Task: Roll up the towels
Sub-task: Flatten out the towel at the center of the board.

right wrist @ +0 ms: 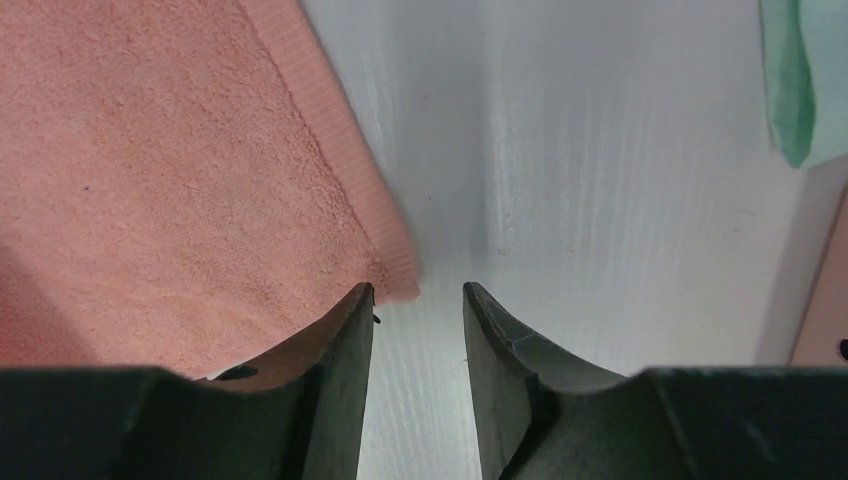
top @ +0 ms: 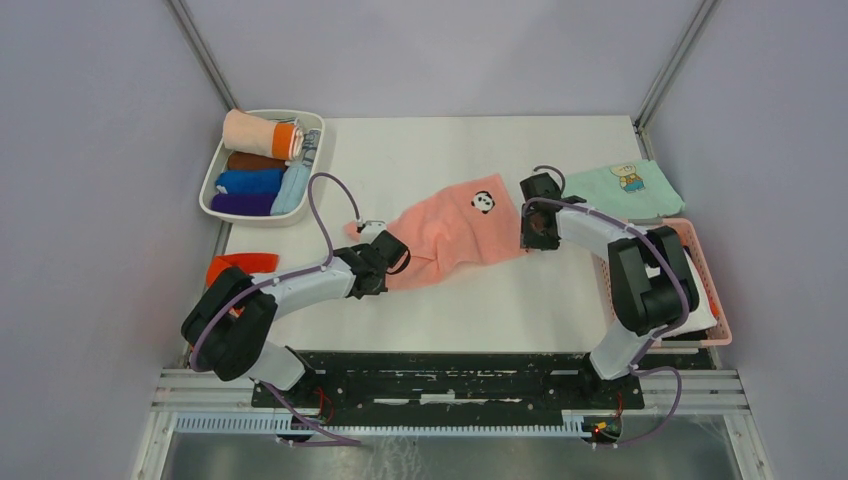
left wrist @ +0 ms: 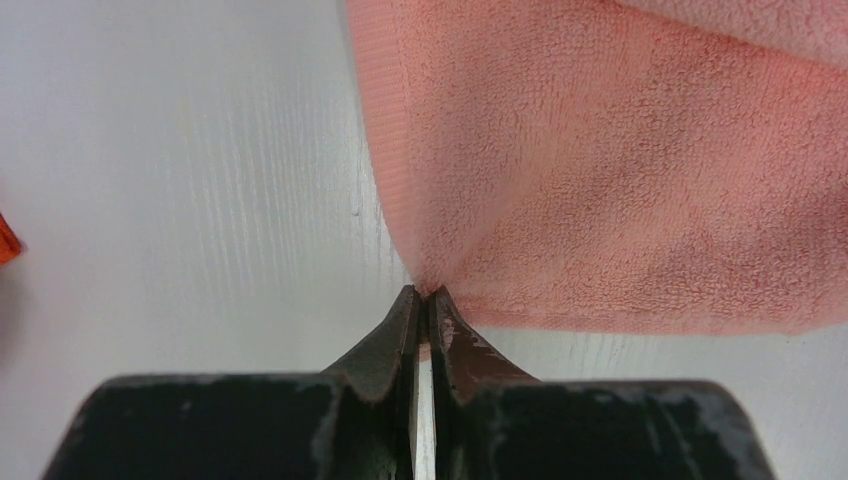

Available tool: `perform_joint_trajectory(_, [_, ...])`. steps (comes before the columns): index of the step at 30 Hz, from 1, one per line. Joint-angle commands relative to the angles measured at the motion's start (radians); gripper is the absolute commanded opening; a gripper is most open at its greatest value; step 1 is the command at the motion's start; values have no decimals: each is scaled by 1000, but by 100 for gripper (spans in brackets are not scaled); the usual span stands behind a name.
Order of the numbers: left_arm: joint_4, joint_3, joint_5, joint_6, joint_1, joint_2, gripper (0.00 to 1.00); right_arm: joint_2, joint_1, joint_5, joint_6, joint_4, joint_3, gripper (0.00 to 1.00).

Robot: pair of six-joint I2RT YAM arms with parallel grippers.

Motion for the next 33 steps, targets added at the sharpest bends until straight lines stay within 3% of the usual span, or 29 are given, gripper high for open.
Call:
perform_joint_trajectory(1, [19, -3, -27, -7, 7, -28, 10, 39, -16, -49, 4, 38, 42, 46])
perform_joint_trajectory(9, [12, -8, -27, -16, 15, -31, 9, 130, -46, -119, 9, 1, 64, 37])
perform_joint_trajectory(16, [-19, 23, -17, 13, 109, -100, 3, 122, -90, -74, 40, -72, 95, 2])
perform_joint_trajectory(22, [-44, 163, 27, 77, 237, -190, 3, -16, -129, -7, 58, -182, 201, 1])
perform_joint_trajectory(27, [-124, 350, -21, 153, 277, -240, 3, -147, -135, 43, 46, -286, 331, 0])
perform_joint_trajectory(33, [-234, 503, -40, 186, 285, -391, 3, -372, -136, 36, 44, -365, 368, 1])
